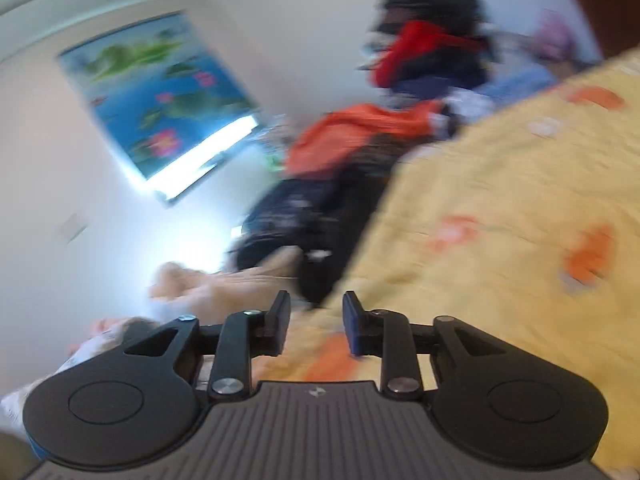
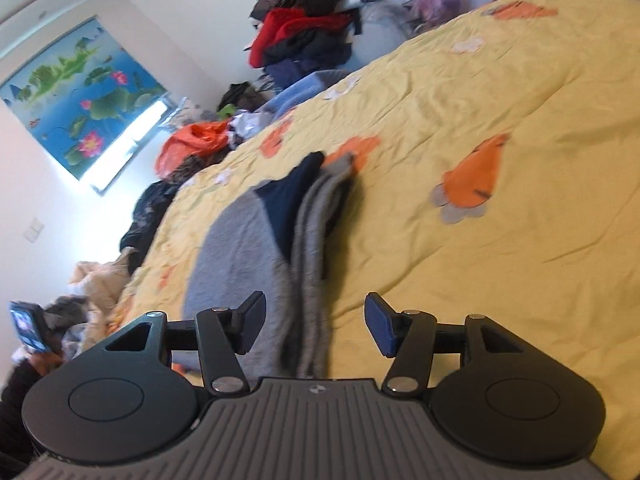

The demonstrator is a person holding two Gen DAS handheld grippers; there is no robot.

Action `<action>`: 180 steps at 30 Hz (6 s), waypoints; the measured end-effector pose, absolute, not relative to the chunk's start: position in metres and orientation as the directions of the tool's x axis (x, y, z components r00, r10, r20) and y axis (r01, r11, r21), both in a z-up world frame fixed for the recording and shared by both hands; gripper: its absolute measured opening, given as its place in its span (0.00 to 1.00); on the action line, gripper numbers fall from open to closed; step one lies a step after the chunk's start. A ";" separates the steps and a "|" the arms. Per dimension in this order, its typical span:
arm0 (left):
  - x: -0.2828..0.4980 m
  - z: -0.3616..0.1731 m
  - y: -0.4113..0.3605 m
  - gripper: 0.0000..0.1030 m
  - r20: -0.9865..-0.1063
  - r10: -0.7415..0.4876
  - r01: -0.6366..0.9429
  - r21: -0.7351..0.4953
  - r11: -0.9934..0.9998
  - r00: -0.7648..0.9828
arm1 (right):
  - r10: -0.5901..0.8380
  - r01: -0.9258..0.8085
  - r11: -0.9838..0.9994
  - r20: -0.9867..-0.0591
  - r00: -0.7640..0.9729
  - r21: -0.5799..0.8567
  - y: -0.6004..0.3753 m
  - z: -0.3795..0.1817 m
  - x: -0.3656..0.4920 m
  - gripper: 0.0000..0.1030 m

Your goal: Fold small clothes

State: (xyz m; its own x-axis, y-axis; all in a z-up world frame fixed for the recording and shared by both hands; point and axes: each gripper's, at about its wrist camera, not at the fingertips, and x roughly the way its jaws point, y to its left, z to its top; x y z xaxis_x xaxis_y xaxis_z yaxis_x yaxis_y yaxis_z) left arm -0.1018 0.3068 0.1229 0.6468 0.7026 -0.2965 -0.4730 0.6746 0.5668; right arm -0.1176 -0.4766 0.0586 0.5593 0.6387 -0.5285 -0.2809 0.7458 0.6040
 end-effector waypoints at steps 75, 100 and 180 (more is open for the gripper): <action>-0.019 0.016 -0.024 0.99 -0.596 -0.208 0.287 0.040 0.957 0.776 | 0.477 -0.230 0.848 -0.502 0.721 0.477 -0.396 0.064 -0.025 0.40; -0.095 0.037 0.006 1.00 -0.567 -0.096 0.099 -0.025 0.995 0.818 | 0.427 -0.341 0.904 -0.491 0.759 0.259 -0.376 0.076 -0.126 0.80; -0.205 0.020 -0.001 1.00 -0.800 0.011 -0.049 -0.023 0.999 0.600 | 0.111 -0.173 0.985 -0.783 0.612 0.005 -0.328 0.034 -0.279 1.00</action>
State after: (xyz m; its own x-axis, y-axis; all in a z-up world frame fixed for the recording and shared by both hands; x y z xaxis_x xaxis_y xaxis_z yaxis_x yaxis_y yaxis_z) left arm -0.2050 -0.0008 0.0196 0.6004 0.0115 -0.7996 -0.0492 0.9985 -0.0226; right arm -0.2793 -0.3282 0.0339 0.6115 0.1111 -0.7834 -0.1727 0.9850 0.0049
